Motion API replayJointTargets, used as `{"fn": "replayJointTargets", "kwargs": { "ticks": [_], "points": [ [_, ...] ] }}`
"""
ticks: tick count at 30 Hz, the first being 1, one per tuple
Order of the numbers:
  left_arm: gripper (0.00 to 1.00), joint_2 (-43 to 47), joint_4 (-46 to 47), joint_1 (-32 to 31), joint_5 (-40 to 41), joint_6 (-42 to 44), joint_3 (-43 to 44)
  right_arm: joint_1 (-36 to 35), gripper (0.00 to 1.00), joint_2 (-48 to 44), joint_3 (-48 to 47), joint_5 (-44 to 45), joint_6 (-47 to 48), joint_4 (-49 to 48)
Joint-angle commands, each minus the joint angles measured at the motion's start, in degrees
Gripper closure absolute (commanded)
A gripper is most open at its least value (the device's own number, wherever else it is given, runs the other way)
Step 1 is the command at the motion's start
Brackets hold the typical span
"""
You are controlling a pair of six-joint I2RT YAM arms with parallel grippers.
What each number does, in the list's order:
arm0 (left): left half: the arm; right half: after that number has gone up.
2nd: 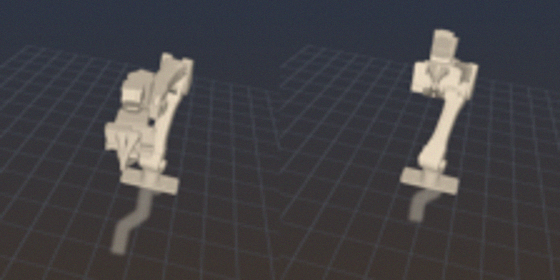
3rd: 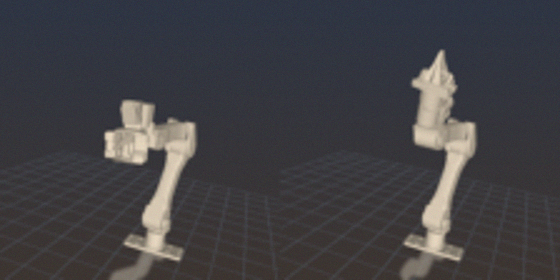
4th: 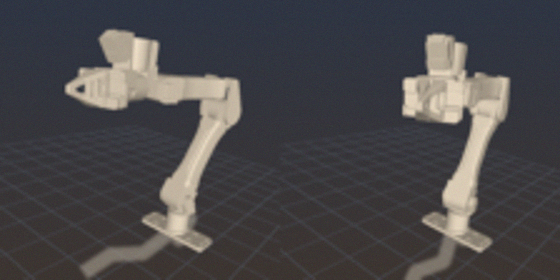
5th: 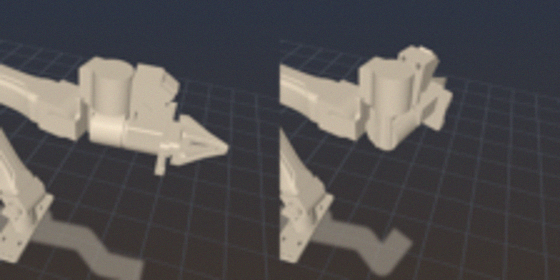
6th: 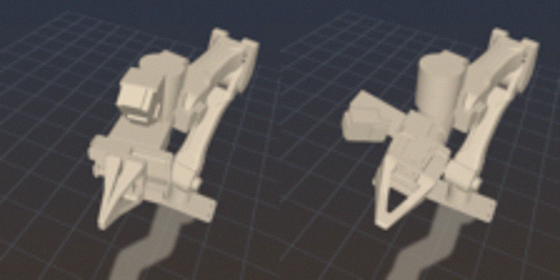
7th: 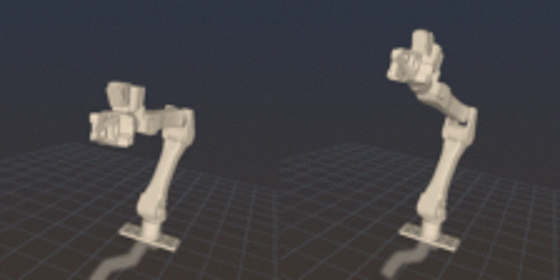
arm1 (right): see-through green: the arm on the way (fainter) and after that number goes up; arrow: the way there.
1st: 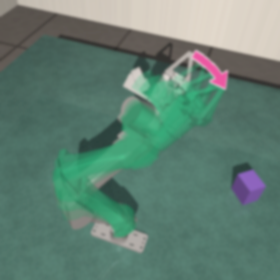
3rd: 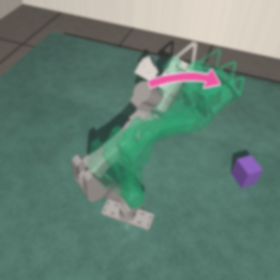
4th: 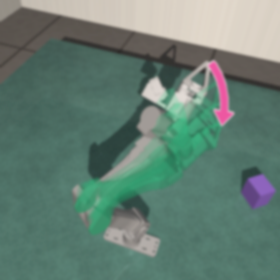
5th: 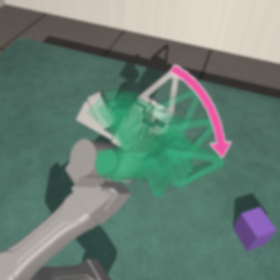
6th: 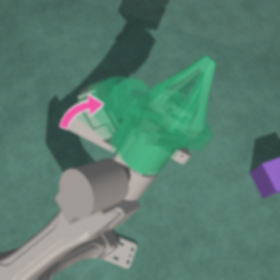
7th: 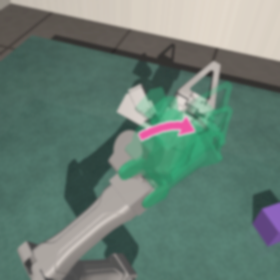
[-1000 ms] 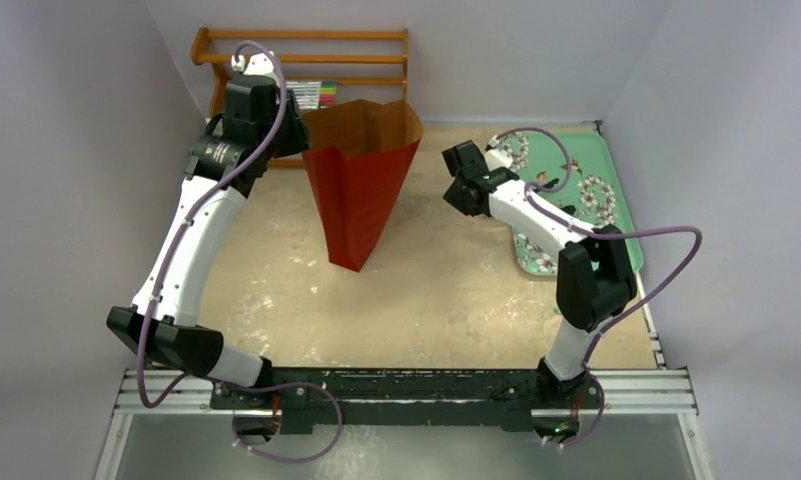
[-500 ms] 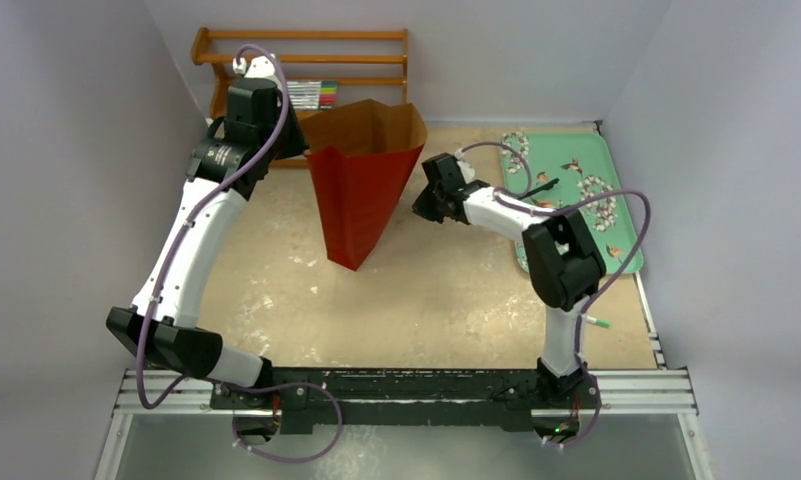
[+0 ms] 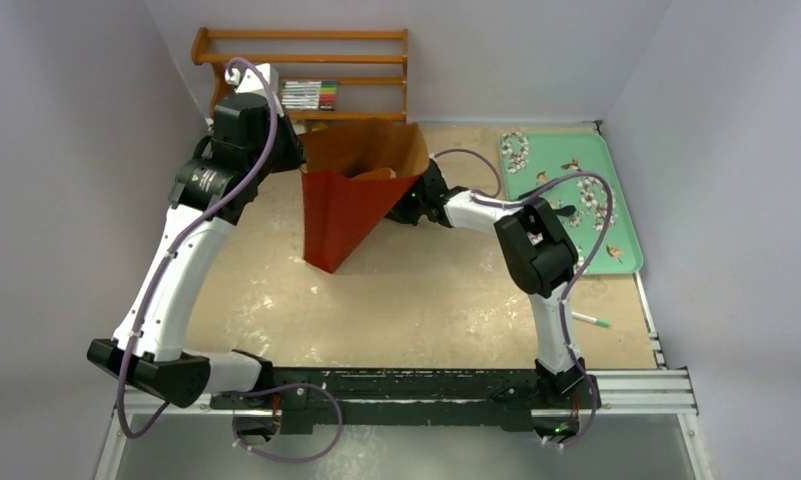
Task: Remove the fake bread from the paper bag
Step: Adjust the paper bag at the center of the board.
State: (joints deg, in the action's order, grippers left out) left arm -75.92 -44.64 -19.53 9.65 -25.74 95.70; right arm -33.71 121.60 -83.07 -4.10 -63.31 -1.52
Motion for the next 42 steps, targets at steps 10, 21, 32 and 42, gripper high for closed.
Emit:
{"fn": "replayJointTargets", "kwargs": {
  "ticks": [10,21,32,42],
  "points": [
    [1.0,2.48,5.61,-9.25,3.15,1.22,-0.29,-2.87,1.0,7.31,-7.93,-10.83,-1.45,-7.56],
    [1.0,-0.36,-1.5,-25.64,22.28,-6.48,-2.6,-2.23,1.0,12.29,-17.51,-13.72,-1.13,-4.74],
    [1.0,6.64,-0.15,-29.4,42.32,-15.08,-17.95,0.63,1.0,15.61,-21.23,-15.18,-0.26,-4.7],
    [1.0,3.59,9.18,-29.31,44.9,-13.09,-21.24,3.0,1.0,17.18,-24.18,-12.68,4.92,0.68]
  ]
}}
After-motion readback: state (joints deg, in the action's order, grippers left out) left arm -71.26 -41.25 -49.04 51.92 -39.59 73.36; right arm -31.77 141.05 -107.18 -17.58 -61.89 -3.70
